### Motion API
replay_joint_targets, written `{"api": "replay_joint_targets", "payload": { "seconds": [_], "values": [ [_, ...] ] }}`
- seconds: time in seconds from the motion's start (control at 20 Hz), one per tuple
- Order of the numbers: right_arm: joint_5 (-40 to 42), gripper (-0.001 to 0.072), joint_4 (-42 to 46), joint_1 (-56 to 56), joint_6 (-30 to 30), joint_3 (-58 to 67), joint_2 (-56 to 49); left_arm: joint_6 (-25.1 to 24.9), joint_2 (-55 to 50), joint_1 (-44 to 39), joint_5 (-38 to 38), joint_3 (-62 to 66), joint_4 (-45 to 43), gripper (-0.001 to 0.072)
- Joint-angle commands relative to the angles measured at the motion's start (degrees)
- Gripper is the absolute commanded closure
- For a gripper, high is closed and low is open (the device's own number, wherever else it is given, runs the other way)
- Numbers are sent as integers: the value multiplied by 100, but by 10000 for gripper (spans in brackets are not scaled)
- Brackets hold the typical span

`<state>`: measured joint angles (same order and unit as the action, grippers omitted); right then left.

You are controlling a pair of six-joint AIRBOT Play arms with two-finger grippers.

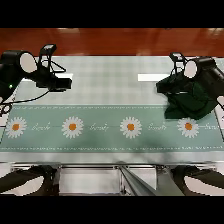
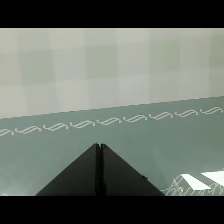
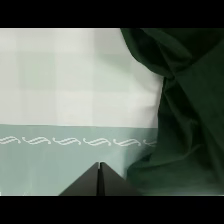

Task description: Fold the shirts.

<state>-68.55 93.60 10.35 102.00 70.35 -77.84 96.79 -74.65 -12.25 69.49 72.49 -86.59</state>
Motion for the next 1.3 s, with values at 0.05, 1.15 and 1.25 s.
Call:
{"api": "replay_joint_targets", "payload": {
  "seconds": [0.05, 1.15, 1.25],
  "values": [
    [0, 689, -2, 4, 0, 4, -4, 0, -4, -4, -2, 4, 0, 690],
    [605, 686, -15, 4, -13, 4, -4, 0, -7, -13, -98, 4, -2, 684],
    [981, 401, 4, -2, -197, 28, -2, -4, -4, 31, -105, 7, -7, 292]
  ]
}}
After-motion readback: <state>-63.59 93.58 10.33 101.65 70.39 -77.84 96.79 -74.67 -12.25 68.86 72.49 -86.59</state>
